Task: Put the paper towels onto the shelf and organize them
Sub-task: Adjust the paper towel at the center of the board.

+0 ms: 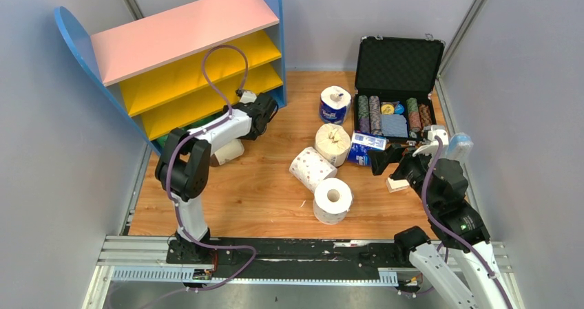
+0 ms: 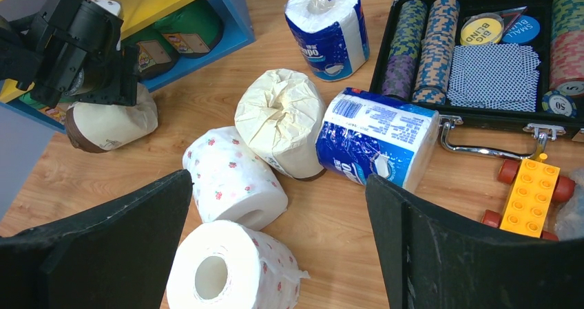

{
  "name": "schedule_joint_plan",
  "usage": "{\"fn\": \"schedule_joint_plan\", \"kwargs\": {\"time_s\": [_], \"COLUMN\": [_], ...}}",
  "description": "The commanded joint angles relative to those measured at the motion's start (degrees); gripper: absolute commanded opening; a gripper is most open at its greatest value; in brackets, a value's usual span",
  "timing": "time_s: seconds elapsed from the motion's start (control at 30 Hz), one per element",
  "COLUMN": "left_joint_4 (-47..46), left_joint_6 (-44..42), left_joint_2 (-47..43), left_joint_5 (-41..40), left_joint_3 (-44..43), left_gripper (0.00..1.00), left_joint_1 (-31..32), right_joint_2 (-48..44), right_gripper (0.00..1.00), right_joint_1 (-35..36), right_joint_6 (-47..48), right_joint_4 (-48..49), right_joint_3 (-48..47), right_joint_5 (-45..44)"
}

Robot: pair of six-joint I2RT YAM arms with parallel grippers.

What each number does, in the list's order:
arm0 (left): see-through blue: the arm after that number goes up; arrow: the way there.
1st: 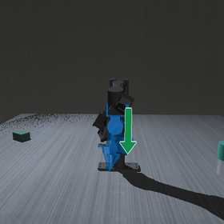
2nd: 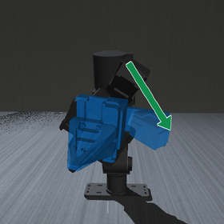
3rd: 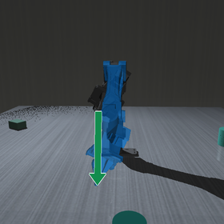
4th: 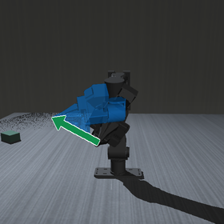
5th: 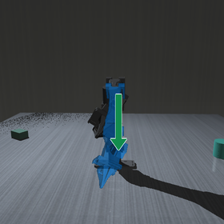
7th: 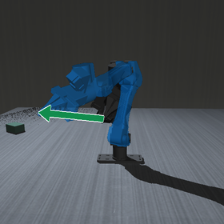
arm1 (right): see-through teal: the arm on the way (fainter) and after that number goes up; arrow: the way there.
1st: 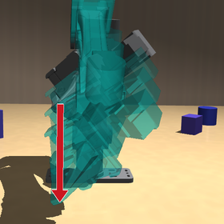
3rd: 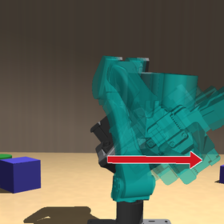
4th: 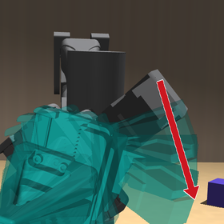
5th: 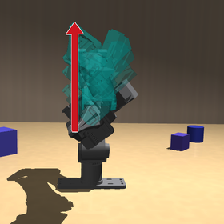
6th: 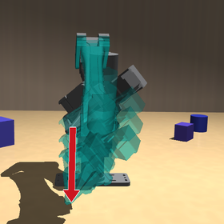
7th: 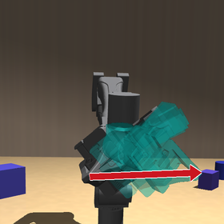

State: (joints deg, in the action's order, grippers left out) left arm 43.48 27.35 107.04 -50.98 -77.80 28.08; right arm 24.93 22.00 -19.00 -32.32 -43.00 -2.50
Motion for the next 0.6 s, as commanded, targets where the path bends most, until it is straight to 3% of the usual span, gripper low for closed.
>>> {"fn": "schedule_joint_plan", "kwargs": {"time_s": [0.0, 0.17, 0.33, 0.57], "left_joint_4": [-0.75, -4.17, -8.34, -10.41], "left_joint_6": [3.92, 5.33, 8.41, 13.80], "left_joint_2": [-2.68, -9.78, -20.94, -40.92], "left_joint_5": [1.77, 8.14, 19.71, 29.26], "left_joint_3": [2.38, 6.08, 13.42, 25.73], "left_gripper": [0.69, 0.57, 0.47, 0.46], "left_joint_1": [-1.44, -3.54, -8.13, -15.20], "right_joint_2": [0.16, -0.21, -0.22, -0.27], "right_gripper": [1.00, 1.00, 1.00, 1.00], "right_joint_1": [0.24, 0.24, 0.24, 0.31], "right_joint_6": [-0.40, -0.42, -0.46, -0.50], "right_joint_4": [2.08, 2.06, 2.06, 2.04], "right_joint_3": [-0.15, -0.15, -0.15, -0.15], "right_joint_5": [-0.40, -0.65, -0.62, -0.34]}}
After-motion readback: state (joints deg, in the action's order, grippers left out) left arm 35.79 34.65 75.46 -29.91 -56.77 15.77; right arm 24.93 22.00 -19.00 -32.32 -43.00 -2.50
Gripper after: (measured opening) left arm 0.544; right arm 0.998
